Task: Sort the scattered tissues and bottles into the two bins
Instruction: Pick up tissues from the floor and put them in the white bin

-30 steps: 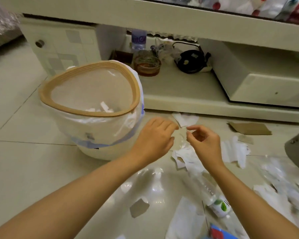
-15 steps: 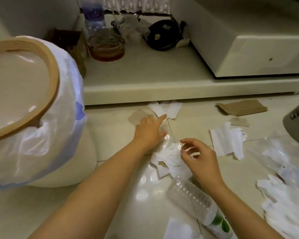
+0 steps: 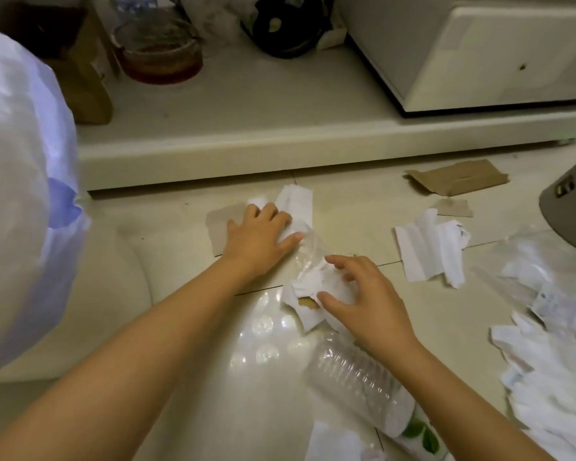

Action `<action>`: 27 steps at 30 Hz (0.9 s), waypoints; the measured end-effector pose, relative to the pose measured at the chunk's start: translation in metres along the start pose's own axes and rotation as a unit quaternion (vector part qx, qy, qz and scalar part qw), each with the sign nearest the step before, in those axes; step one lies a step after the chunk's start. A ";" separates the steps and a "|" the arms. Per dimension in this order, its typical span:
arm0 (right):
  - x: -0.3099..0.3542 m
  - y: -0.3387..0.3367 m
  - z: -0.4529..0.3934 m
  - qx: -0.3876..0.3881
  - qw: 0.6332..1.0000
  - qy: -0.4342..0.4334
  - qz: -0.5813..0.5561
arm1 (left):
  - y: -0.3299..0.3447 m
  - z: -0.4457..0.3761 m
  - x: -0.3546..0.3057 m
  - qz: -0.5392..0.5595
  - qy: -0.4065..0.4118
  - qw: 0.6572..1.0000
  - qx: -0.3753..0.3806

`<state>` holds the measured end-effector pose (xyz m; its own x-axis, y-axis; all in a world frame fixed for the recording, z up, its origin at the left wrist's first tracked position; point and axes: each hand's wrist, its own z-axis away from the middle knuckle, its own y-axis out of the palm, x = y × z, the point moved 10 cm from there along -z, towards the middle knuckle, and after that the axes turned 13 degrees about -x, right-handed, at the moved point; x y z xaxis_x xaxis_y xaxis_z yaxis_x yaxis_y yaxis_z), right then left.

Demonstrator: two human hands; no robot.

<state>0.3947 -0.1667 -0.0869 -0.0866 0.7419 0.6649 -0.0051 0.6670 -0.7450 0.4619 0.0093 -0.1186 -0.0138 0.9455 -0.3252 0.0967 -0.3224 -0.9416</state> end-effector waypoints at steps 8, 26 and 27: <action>0.012 0.008 0.007 -0.004 0.992 0.001 0.123 | -0.038 0.065 0.054 0.085 -0.138 0.974 -0.159; -0.004 0.031 0.034 0.056 0.990 0.105 0.081 | -0.035 0.103 0.042 0.124 -0.183 0.969 -0.107; -0.004 0.030 0.035 0.054 0.990 0.107 0.074 | -0.036 0.106 0.045 0.136 -0.206 0.964 -0.098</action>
<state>0.3603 -0.1519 -0.1142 0.1192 0.8355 0.5364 -0.1149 0.5482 -0.8284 0.3518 0.0585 -0.1088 -0.3506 0.7163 -0.6033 0.3384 -0.5038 -0.7948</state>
